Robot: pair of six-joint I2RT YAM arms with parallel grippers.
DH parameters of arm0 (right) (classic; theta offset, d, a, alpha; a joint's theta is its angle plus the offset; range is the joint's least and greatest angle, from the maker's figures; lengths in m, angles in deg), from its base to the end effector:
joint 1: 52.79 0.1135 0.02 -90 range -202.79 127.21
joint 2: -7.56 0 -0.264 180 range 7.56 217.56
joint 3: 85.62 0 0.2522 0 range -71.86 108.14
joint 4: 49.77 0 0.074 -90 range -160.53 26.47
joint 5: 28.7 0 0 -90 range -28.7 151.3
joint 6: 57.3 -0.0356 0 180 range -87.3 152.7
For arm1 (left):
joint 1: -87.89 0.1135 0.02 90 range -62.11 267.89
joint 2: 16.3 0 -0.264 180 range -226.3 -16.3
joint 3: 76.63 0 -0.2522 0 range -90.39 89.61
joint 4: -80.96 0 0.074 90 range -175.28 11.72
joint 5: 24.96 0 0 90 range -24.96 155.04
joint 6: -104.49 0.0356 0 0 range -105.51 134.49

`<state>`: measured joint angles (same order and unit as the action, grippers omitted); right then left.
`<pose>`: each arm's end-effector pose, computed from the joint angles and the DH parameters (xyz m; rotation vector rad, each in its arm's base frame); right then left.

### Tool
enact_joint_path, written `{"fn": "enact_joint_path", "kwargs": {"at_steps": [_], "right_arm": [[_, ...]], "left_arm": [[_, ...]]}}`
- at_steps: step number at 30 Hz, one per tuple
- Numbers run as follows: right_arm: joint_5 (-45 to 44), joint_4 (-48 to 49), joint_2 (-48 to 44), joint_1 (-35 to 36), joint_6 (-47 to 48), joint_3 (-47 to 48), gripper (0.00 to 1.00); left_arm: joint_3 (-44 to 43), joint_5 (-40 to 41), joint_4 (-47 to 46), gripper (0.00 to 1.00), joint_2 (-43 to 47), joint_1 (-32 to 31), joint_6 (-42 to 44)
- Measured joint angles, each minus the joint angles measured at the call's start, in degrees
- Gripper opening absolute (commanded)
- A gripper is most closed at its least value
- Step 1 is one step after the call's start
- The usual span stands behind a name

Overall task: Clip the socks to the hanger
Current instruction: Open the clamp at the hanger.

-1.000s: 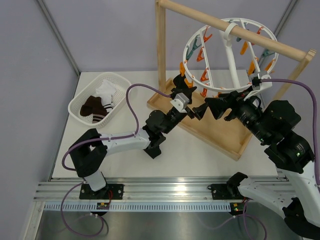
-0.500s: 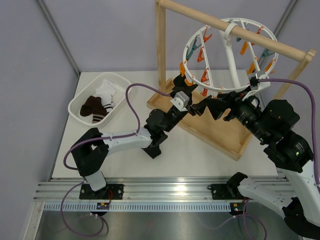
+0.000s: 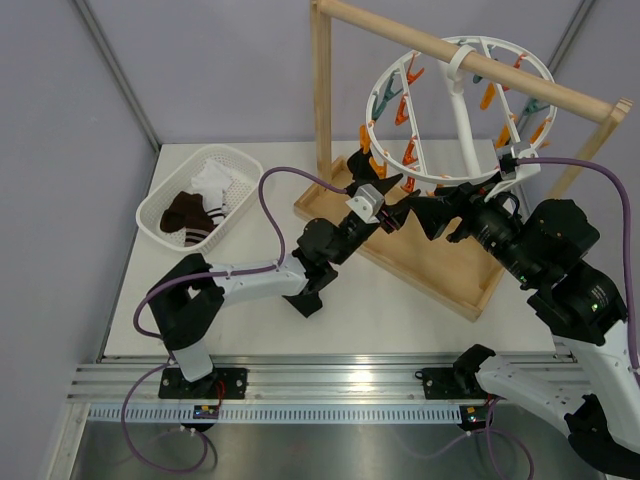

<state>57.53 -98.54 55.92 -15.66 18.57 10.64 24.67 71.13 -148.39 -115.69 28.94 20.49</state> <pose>0.0996 0.0725 0.4963 -0.2719 1.6005 0.6431 0.2070 -0.3365 0.3373 0.5075 0.9813 -0.7748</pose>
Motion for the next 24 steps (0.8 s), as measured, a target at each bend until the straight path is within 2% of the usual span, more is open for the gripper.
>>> {"fn": "enact_joint_path", "kwargs": {"at_steps": [2,7,13,19,24], "right_arm": [[0.00,0.00,0.00,0.00,0.00,0.00,0.70],[0.00,0.00,0.00,0.00,0.00,0.00,0.70],[0.28,0.00,0.00,0.00,-0.02,0.00,0.70],[0.42,0.02,0.70,0.00,-0.02,0.00,0.70],[0.37,0.28,2.49,0.00,-0.02,-0.09,0.70]], "left_arm": [[-0.17,0.02,0.07,0.45,0.00,0.00,0.00],[-0.52,0.00,0.00,0.32,0.00,0.00,-0.02],[-0.50,-0.09,0.98,0.28,0.13,0.00,-0.55],[0.87,-2.08,8.76,0.24,5.29,0.00,-3.32],[2.14,-4.02,15.37,0.16,12.48,0.00,-6.10]]}}
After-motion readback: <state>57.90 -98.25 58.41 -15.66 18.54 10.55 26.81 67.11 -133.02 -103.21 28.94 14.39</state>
